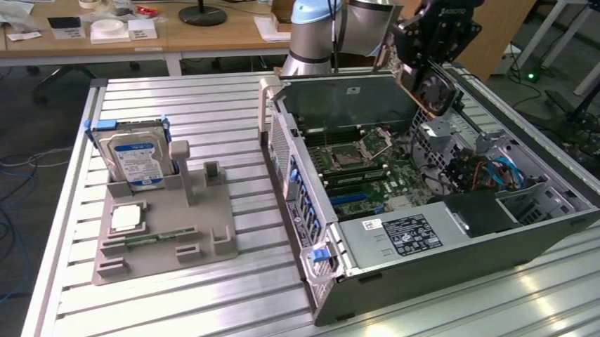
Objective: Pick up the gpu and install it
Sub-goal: 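Insert the gpu into the slot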
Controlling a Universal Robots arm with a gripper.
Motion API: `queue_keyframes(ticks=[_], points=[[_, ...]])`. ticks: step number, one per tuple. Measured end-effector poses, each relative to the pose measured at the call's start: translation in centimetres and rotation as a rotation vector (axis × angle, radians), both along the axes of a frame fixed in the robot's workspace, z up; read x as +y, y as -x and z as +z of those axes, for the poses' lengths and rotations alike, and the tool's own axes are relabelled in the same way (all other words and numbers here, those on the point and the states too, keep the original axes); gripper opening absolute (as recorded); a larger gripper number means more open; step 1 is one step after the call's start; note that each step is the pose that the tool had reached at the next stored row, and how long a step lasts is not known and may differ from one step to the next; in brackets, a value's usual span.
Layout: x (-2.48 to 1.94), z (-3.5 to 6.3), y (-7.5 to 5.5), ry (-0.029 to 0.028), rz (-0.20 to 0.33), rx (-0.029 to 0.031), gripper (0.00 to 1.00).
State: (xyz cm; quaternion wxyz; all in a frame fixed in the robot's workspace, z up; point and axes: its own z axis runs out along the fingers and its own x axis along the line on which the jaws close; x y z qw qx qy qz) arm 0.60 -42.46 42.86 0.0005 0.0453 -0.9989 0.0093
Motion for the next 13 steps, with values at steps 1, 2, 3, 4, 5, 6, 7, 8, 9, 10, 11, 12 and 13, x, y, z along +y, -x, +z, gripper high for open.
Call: queue_keyframes(ticks=[1, 2, 3, 4, 5, 6, 7, 8, 9, 10, 11, 12, 13], points=[[0.0, 0.0, 0.0, 0.0, 0.018, 0.0, 0.28], [0.0, 0.0, 0.0, 0.0, 0.037, 0.0001, 0.28], [0.0, 0.0, 0.0, 0.0, 0.055, 0.0001, 0.28], [0.0, 0.0, 0.0, 0.0, 0.072, 0.0001, 0.28], [0.0, -0.01, 0.0, 0.0, 0.09, 0.0001, 0.28], [0.0, -0.01, 0.0, 0.0, 0.107, 0.0, 0.28], [0.0, -0.01, 0.0, 0.0, 0.123, 0.0001, 0.28], [0.0, -0.01, 0.0, 0.0001, 0.138, 0.0001, 0.28], [0.0, -0.01, 0.0, 0.0, 0.154, 0.0, 0.28], [0.0, -0.01, 0.0, 0.0001, 0.171, 0.0001, 0.28], [0.0, -0.01, 0.0, 0.0001, 0.19, 0.0001, 0.28], [0.0, -0.02, 0.0, 0.0, 0.208, 0.0001, 0.28], [0.0, -0.02, 0.0, 0.0, 0.227, 0.0, 0.28]])
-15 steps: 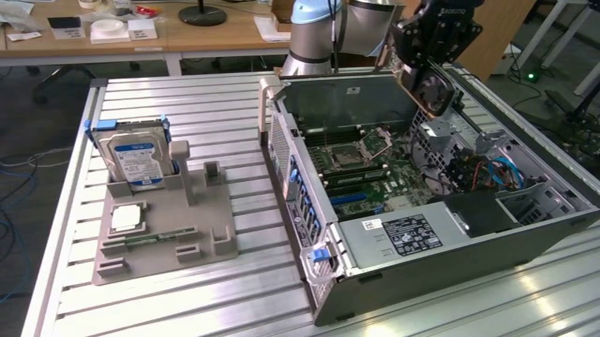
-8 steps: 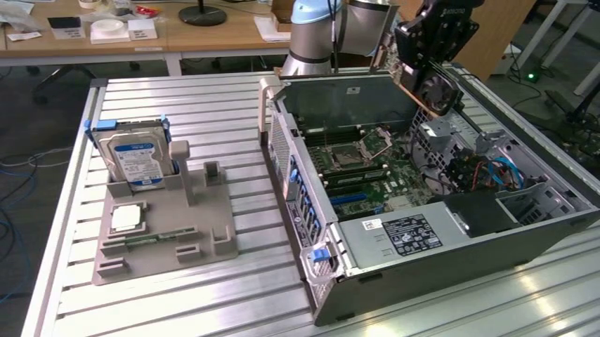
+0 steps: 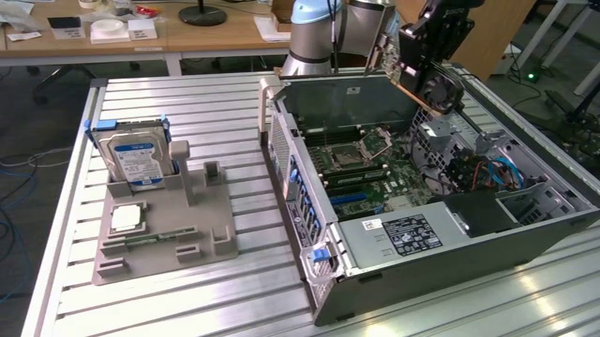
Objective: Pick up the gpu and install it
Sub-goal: 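Insert the gpu into the slot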
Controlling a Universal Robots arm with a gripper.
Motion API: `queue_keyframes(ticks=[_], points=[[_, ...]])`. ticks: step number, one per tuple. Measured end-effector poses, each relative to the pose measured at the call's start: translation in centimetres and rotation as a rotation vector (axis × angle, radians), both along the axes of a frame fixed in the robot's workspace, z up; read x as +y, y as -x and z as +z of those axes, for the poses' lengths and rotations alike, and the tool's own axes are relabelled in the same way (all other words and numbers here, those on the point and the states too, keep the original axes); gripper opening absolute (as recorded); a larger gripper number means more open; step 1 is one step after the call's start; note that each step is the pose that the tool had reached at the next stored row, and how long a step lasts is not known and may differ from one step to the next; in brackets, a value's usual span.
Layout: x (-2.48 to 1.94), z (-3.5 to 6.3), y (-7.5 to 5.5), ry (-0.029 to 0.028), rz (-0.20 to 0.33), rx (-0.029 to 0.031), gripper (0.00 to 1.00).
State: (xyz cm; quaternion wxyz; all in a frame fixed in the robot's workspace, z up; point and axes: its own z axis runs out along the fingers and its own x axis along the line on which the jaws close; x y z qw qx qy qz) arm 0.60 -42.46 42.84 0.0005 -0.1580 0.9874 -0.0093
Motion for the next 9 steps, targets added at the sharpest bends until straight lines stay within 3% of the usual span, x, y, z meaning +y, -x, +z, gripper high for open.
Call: queue_keyframes(ticks=[9], points=[[0.0, 0.0, 0.0, 0.0, 0.16, 0.0, 0.28]])
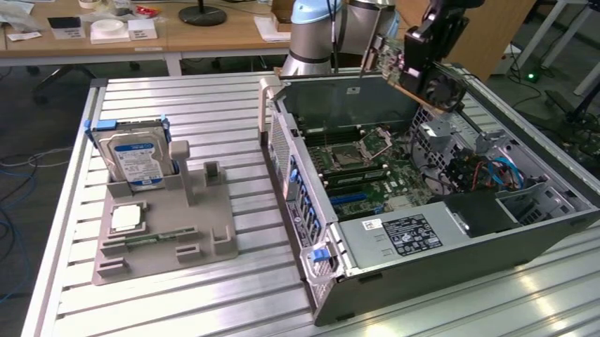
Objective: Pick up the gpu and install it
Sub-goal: 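Insert the gpu into the slot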
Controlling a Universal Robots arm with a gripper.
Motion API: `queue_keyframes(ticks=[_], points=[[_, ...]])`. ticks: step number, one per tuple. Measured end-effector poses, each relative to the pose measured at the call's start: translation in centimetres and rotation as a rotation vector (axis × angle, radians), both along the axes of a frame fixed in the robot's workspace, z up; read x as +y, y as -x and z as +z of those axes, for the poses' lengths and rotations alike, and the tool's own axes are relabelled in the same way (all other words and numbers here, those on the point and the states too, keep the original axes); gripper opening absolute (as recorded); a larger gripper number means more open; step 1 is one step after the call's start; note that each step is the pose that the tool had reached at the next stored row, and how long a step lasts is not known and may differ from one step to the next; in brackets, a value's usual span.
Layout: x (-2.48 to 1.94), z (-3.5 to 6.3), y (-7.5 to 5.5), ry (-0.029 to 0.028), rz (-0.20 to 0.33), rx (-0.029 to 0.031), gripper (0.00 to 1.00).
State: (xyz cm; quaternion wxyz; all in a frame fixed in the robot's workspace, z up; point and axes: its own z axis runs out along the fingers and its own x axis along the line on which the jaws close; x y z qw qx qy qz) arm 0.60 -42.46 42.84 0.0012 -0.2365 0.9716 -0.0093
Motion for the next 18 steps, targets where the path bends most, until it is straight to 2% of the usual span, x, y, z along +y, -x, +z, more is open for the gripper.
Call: queue_keyframes(ticks=[18], points=[[0.0, 0.0, 0.0, 0.0, 0.322, -0.0001, 0.28]])
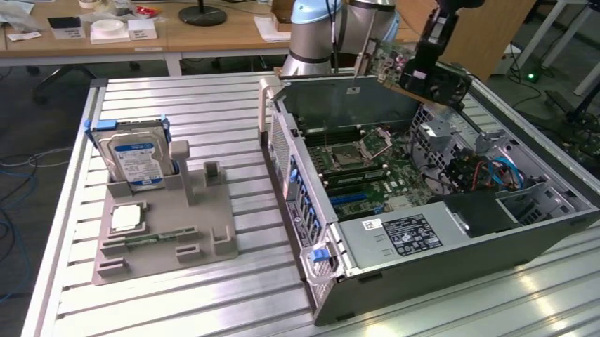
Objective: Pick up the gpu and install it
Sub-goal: 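Insert the gpu into the slot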
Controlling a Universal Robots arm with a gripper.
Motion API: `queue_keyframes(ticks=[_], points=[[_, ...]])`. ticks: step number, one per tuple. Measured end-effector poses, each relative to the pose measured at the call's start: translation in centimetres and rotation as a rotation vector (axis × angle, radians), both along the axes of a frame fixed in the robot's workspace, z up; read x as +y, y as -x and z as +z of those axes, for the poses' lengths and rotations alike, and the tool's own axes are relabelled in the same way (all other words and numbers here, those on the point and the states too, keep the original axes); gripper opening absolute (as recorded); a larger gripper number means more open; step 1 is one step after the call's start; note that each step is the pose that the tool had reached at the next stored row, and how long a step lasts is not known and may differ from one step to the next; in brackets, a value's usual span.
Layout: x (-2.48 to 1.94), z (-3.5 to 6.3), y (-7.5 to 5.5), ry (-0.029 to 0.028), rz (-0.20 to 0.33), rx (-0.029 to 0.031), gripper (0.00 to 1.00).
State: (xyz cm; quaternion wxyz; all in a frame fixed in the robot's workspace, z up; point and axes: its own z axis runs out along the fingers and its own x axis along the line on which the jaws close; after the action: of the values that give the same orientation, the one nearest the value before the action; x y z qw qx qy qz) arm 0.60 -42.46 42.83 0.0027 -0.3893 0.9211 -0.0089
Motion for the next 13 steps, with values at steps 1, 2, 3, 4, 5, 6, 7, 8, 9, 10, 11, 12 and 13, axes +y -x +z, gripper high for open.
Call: queue_keyframes(ticks=[1, 2, 3, 4, 5, 6, 7, 8, 9, 10, 11, 12, 13], points=[[0.0, 0.0, 0.0, 0.0, 0.016, 0.0, 0.28], [0.0, 0.0, 0.0, 0.0, 0.033, 0.0, 0.28], [0.0, 0.0, 0.0, 0.0, 0.049, 0.0, 0.28], [0.0, 0.0, 0.0, 0.0, 0.068, 0.0, 0.28], [0.0, 0.0, 0.0, 0.0, 0.085, 0.0001, 0.28], [0.0, 0.0, 0.0, 0.0, 0.102, 0.0, 0.28], [0.0, 0.0, 0.0, 0.0, 0.12, 0.0, 0.28], [0.0, -0.01, 0.0, 0.0, 0.138, 0.0, 0.28], [0.0, -0.01, 0.0, 0.0001, 0.156, 0.0, 0.28], [0.0, -0.01, 0.0, 0.0, 0.174, 0.0, 0.28], [0.0, -0.01, 0.0, 0.0, 0.192, 0.0, 0.28], [0.0, -0.01, 0.0, 0.0, 0.209, 0.0, 0.28], [0.0, -0.01, 0.0, 0.0001, 0.226, 0.0, 0.28]])
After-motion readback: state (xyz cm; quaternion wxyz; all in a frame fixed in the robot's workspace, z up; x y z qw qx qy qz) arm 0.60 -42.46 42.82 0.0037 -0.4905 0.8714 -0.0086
